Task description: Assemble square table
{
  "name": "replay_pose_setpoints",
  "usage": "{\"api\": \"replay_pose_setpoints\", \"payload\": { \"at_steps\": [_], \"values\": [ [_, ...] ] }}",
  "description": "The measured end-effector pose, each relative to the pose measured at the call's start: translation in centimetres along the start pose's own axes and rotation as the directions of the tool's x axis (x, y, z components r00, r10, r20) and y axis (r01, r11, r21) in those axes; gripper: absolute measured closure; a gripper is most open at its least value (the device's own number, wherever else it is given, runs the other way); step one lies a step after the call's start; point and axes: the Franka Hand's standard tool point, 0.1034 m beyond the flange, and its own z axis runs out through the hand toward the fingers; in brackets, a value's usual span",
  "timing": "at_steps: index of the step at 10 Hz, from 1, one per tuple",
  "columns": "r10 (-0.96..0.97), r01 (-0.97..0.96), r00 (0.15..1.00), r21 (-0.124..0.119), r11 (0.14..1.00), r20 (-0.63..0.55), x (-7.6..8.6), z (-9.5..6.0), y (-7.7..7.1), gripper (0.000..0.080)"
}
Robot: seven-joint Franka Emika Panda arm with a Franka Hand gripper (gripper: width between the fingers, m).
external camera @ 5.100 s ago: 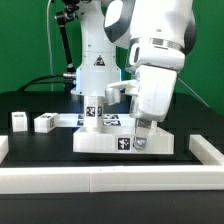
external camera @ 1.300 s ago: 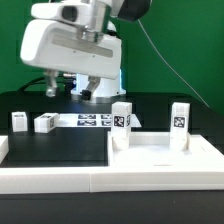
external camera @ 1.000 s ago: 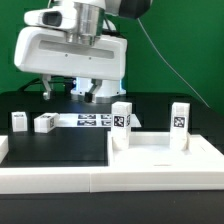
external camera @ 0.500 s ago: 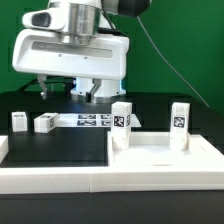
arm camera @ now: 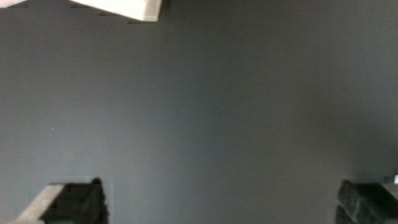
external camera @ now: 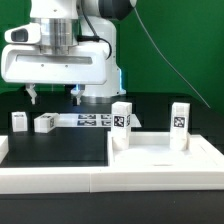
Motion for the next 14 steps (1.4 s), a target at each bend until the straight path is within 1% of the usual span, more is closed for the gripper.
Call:
{"api": "replay_pose_setpoints", "payload": {
  "at_steps": [2, 3, 4, 6, 7, 8, 9, 10, 11, 12, 13, 14],
  "values": [
    [0.001, -0.001, 1.000, 0.000, 1.000, 0.001, 0.0, 0.0, 0.0, 0.0150],
    [0.013, -0.013, 1.000, 0.005, 1.000, 0.004, -0.2, 0.0, 0.2, 0.0150],
    [0.082, -0.083, 0.996, 0.035, 0.996, 0.024, -0.8, 0.2, 1.2, 0.0150],
    [0.133, -0.136, 0.989, 0.045, 0.990, 0.063, -2.2, 1.1, 2.9, 0.0150],
    [0.133, -0.136, 0.989, 0.042, 0.990, 0.071, -2.6, 1.4, 3.6, 0.0150],
    [0.132, -0.136, 0.988, 0.041, 0.990, 0.075, -2.6, 1.5, 3.5, 0.0150],
    [0.129, -0.134, 0.987, 0.049, 0.990, 0.091, -2.7, 1.5, 3.3, 0.0150],
    [0.129, -0.134, 0.987, 0.049, 0.990, 0.093, -2.7, 1.6, 3.3, 0.0150],
    [0.129, -0.140, 0.981, 0.069, 0.988, 0.146, -3.1, 1.7, 2.8, 0.0150],
    [0.116, -0.134, 0.973, 0.083, 0.987, 0.198, -3.0, 1.7, 2.7, 0.0150],
    [0.105, -0.137, 0.956, 0.103, 0.985, 0.274, -3.0, 1.7, 2.9, 0.0150],
    [0.093, -0.136, 0.942, 0.112, 0.984, 0.324, -2.6, 1.7, 3.0, 0.0150]
  ]
}}
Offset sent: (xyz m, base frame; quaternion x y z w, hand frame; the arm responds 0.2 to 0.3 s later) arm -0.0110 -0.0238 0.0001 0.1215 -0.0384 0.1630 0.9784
